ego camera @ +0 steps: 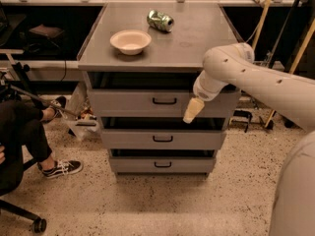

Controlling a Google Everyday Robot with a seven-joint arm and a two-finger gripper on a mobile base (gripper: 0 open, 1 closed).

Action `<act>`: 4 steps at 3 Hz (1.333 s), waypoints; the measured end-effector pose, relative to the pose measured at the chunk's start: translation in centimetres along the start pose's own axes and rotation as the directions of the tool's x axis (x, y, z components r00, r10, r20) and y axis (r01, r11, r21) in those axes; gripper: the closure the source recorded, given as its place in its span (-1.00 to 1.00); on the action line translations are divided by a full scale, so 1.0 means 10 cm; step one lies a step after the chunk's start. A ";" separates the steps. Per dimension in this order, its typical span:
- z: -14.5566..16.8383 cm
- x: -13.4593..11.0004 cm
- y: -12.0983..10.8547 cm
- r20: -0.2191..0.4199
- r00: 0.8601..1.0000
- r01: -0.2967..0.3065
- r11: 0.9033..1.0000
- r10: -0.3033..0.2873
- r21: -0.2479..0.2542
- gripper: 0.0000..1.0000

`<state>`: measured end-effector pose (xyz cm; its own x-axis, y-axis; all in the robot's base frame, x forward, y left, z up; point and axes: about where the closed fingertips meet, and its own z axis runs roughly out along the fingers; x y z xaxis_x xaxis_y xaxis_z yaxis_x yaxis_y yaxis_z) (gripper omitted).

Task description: Open top drawer

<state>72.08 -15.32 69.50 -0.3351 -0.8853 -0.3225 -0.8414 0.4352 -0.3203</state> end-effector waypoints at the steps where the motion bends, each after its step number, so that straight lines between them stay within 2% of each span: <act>1: 0.42 -0.13 0.13 -0.062 0.997 0.040 0.999 -0.038 0.034 -1.00; 2: 0.76 -0.26 0.22 -0.102 0.992 0.080 0.997 -0.079 0.011 -1.00; 3: 0.73 -0.26 0.21 -0.102 0.992 0.080 0.997 -0.079 0.011 -1.00; 4: 0.73 -0.26 0.21 -0.102 0.992 0.080 0.997 -0.079 0.011 -0.63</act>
Offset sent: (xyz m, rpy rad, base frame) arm 0.0617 0.0834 -0.1031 -0.2027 0.0433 0.1087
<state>74.25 -10.87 63.16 -0.3092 -0.9288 -0.2041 -0.8609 0.3646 -0.3549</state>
